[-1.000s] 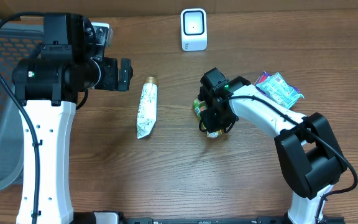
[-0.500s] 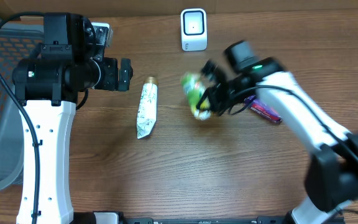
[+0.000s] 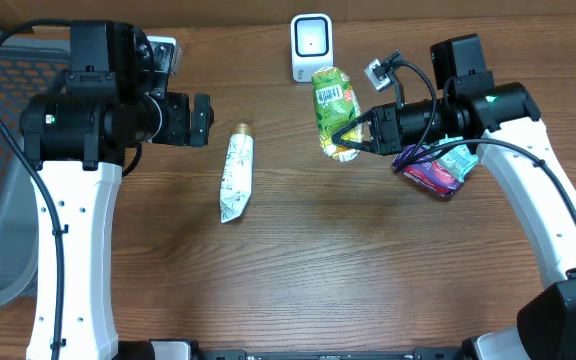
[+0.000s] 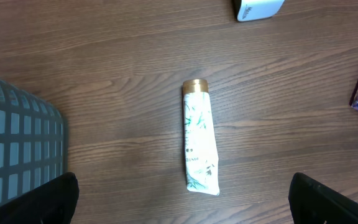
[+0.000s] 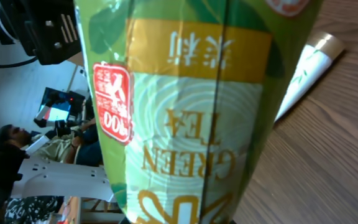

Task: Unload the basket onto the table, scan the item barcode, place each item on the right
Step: 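Lift the yellow pouch up to the white scanner, then hold the yellow pouch in front of the scanner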

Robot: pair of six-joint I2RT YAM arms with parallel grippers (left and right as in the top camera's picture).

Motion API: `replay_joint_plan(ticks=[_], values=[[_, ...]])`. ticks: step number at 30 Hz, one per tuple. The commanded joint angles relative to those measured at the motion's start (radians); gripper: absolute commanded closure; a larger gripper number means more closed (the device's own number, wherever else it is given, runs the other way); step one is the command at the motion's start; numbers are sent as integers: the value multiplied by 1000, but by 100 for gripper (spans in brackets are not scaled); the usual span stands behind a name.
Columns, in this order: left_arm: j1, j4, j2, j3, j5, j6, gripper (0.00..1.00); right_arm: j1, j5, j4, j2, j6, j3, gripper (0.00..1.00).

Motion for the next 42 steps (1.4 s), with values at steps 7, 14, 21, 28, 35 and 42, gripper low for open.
replay_joint_plan(ticks=[7, 14, 21, 28, 35, 42], values=[[-4, 1, 3, 8, 11, -6, 0, 2, -12, 35, -51, 50, 32, 96], [-4, 2, 3, 8, 11, -6, 0, 150, 783, -89, -49, 239, 261, 97], [-4, 1, 3, 8, 11, -6, 0, 326, 1723, -10, 10, 246, 358, 96], [-4, 1, 3, 8, 11, -6, 0, 343, 1868, 380, 250, -114, 358, 96], [-4, 1, 3, 8, 11, -6, 0, 329, 2009, 888, 505, -618, 358, 96], [-4, 1, 3, 8, 11, -6, 1, 298, 1986, 1134, 687, -962, 358, 96]])
